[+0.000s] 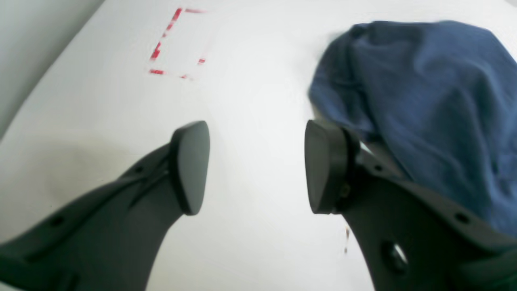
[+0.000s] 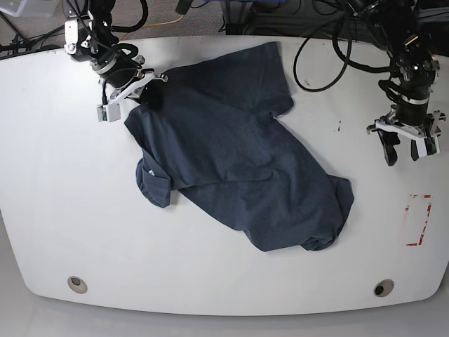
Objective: Fold the T-shirt properly
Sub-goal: 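Move the left gripper to the T-shirt hem corner and grasp it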
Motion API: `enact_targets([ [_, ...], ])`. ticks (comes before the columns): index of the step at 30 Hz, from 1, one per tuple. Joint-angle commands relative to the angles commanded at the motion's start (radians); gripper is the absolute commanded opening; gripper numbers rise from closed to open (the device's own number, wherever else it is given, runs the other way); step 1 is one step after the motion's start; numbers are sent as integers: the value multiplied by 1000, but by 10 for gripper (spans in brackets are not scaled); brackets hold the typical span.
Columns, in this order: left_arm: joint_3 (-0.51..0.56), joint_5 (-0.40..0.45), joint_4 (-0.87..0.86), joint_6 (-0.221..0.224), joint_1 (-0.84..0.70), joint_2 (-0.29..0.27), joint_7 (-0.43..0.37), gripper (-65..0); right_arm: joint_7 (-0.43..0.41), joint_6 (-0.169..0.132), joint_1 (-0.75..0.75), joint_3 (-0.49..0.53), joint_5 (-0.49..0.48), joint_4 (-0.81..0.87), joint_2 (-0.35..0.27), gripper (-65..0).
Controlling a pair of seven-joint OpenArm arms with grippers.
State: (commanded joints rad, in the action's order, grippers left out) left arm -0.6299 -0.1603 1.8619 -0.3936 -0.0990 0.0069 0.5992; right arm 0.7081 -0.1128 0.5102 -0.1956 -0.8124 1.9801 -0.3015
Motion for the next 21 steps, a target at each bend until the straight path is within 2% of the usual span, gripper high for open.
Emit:
enact_targets([
  [3, 41, 78, -137, -3, 114, 11, 14, -306, 0, 0, -2, -12, 0, 0, 0, -650],
  [5, 52, 101, -210, -5, 155, 11, 14, -306, 0, 0, -2, -12, 0, 0, 3, -650],
  [10, 55, 126, -410, -5, 281, 29, 11, -306, 0, 0, -2, -12, 6, 0, 5, -650],
  [14, 137, 124, -545, -6, 341, 69, 5, -306, 0, 0, -2, -12, 8, 0, 8, -650],
  [21, 161, 126, -713, -6, 411, 74, -101, -304, 0, 0, -2, -14, 9, 0, 43, -650],
])
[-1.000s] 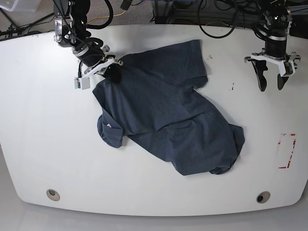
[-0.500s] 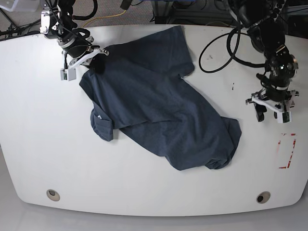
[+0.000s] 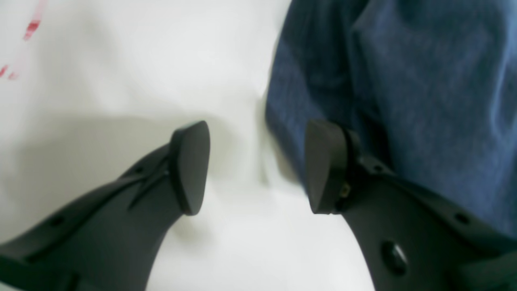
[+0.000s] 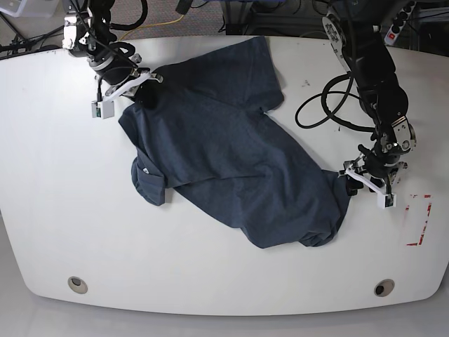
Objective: Fold the T-shirt properly
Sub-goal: 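Move the left gripper to the T-shirt hem corner and grasp it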
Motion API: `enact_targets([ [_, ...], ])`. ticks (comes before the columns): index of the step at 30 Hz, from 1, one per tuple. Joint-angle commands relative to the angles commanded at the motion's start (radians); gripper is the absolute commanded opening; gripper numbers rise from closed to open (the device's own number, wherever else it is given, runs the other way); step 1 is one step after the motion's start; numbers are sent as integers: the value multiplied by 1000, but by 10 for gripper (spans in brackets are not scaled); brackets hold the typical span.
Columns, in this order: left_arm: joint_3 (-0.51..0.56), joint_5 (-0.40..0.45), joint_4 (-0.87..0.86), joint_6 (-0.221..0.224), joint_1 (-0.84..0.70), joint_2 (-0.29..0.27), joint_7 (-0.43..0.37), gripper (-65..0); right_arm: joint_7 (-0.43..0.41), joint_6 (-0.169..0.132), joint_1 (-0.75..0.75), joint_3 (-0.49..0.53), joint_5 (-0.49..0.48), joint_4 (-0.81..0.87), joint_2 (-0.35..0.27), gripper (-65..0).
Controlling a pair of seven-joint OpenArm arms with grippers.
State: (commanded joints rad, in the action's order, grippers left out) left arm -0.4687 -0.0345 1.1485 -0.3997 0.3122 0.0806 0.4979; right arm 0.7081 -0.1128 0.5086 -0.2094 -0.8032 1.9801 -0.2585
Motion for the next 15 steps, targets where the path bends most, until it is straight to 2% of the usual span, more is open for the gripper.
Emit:
enact_targets([
  [5, 26, -2, -123, 0, 51, 3, -6, -304, 0, 0, 0, 0, 0, 0, 20, -650],
  [9, 31, -2, -137, 0, 68, -2, -6, -303, 0, 0, 3, 2, 0, 0, 49, -650],
  [15, 80, -3, -180, 0, 86, -2, -9, -306, 0, 0, 3, 2, 2, -2, 55, -650],
])
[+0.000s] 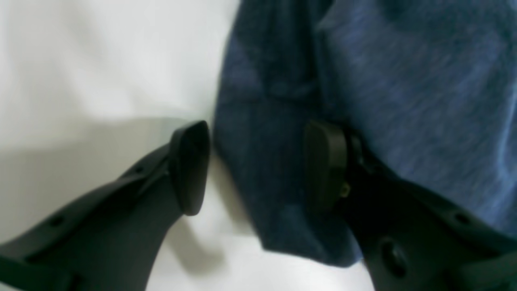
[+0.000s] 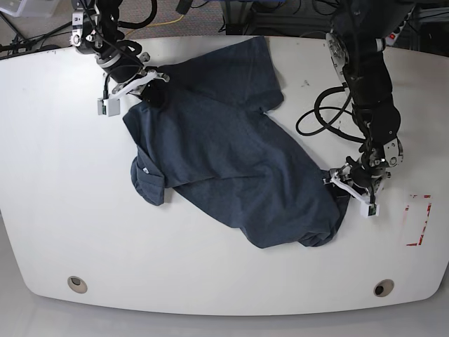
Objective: Fold the T-shirt properly
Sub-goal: 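Move the left gripper to the T-shirt hem corner and grasp it, then lift the T-shirt with both grippers and pull it taut, spreading it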
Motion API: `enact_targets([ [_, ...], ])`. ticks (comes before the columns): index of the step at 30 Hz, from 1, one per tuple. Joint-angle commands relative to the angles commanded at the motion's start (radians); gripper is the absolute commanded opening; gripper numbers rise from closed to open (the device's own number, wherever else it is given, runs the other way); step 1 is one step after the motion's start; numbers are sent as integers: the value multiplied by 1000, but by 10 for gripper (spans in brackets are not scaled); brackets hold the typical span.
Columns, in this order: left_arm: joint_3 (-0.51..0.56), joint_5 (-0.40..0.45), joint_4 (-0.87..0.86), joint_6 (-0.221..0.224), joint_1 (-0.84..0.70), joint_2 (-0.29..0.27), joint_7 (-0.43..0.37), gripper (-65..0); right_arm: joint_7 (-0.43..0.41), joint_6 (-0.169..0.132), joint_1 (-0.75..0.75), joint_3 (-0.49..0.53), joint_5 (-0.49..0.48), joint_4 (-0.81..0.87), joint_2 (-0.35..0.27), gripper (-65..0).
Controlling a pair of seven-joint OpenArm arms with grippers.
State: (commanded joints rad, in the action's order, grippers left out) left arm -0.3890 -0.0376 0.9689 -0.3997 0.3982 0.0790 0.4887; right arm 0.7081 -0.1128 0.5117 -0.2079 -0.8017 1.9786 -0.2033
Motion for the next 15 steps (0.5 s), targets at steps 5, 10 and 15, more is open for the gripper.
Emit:
enact_targets([
  [5, 6, 2, -34, 0, 5, 0, -37, -379, 0, 0, -3, -18, 0, -2, 0, -650],
  [10, 6, 2, -81, 0, 8, 5, -38, -601, 0, 0, -5, -52, 0, -3, -5, -650],
  [15, 6, 5, 8, 0, -9, 6, -38, -650, 0, 0, -25, -106, 0, -3, -11, -650],
])
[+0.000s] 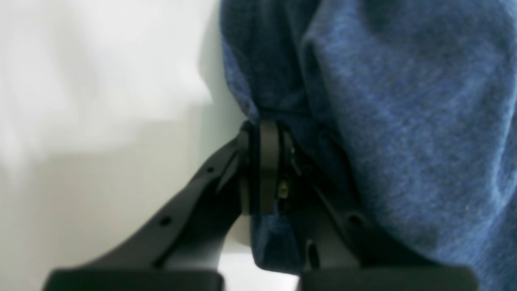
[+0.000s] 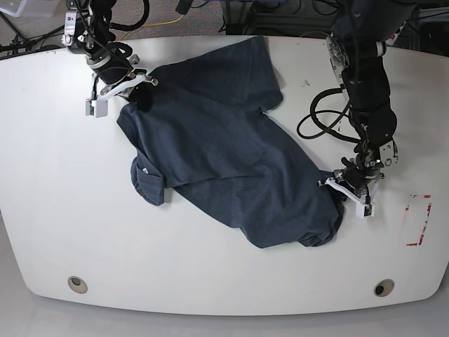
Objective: Fold the T-shirt properly
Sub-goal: 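Lift the T-shirt with both grippers and pull it taut, spreading it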
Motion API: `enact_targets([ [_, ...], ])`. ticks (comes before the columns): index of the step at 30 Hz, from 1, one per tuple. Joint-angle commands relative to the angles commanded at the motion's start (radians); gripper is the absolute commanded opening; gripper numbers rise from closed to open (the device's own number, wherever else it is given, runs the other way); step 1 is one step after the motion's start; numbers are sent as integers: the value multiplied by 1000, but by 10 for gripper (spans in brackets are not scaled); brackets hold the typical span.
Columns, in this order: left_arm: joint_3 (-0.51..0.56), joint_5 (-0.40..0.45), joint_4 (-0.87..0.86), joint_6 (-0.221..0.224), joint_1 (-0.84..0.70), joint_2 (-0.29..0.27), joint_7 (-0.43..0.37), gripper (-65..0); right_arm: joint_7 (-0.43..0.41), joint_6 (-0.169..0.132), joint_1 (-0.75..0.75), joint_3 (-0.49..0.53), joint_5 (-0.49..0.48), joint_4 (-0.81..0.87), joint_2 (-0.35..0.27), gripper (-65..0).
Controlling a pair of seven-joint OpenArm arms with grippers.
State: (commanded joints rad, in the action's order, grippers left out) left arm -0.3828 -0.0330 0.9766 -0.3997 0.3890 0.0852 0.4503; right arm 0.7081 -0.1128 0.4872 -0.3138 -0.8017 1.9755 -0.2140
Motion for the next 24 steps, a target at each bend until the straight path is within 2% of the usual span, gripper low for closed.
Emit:
enact_targets([
  [3, 0, 0, 103, 0, -43, 2, 0, -650, 0, -3, -12, -34, 0, 2, -6, -650],
  [10, 21, 2, 328, 0, -114, 3, 6, -650, 0, -106, -77, -91, -9, 5, -15, -650],
  [13, 20, 2, 420, 0, -143, 5, 9, -650, 0, -112, -117, -94, -3, 5, -20, -650],
  [17, 18, -2, 545, 0, -164, 46, 81, -650, 0, -112, -193, -87, -8, 0, -71, -650],
  [22, 12, 0, 646, 0, -164, 52, 94, -650, 0, -114, -315, -84, -9, -35, -110, -650],
  [24, 11, 2, 681, 3, -164, 80, 94, -650, 3, -114, -376, -71, -8, -61, -137, -650],
])
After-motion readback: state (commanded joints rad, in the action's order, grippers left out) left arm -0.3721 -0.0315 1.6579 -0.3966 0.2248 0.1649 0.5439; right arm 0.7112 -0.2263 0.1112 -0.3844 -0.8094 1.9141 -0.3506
